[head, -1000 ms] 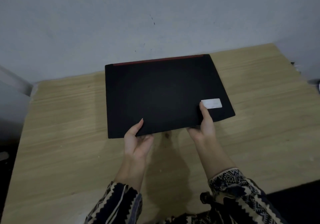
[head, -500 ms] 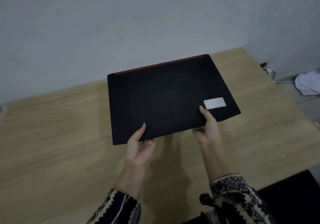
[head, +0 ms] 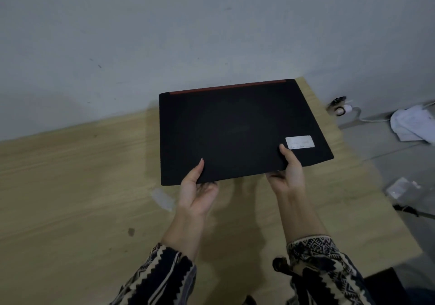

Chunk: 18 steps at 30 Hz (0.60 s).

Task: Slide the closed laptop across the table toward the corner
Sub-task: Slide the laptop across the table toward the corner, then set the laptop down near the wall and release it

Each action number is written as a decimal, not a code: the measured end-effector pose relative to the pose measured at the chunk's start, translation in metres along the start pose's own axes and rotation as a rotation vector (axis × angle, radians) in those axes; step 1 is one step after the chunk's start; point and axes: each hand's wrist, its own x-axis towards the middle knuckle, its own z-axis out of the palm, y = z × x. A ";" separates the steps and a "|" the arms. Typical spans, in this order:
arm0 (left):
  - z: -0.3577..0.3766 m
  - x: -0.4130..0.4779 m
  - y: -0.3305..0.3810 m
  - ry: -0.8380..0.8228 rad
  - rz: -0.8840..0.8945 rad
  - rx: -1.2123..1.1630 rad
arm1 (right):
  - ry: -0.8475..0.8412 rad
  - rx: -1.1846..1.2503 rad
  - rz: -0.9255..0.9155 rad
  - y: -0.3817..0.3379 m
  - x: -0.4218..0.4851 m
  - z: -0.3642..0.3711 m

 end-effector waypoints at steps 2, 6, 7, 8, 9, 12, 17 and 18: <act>0.011 0.015 -0.017 0.021 0.006 0.002 | 0.000 -0.024 -0.006 -0.016 0.016 -0.007; 0.029 0.038 -0.045 0.072 0.019 0.024 | 0.030 -0.033 -0.018 -0.041 0.042 -0.017; 0.033 0.043 -0.050 0.084 0.024 0.031 | 0.035 -0.031 -0.014 -0.046 0.048 -0.018; 0.039 0.050 -0.056 0.097 0.022 0.035 | 0.044 -0.035 -0.005 -0.052 0.056 -0.020; 0.043 0.056 -0.062 0.107 0.021 0.036 | 0.049 -0.038 0.005 -0.057 0.062 -0.021; 0.050 0.072 -0.074 0.131 0.009 0.036 | 0.071 -0.068 0.024 -0.070 0.080 -0.026; 0.060 0.093 -0.097 0.152 -0.039 -0.005 | 0.097 -0.069 0.041 -0.091 0.112 -0.034; 0.061 0.095 -0.101 0.156 -0.044 -0.007 | 0.089 -0.079 0.042 -0.094 0.116 -0.035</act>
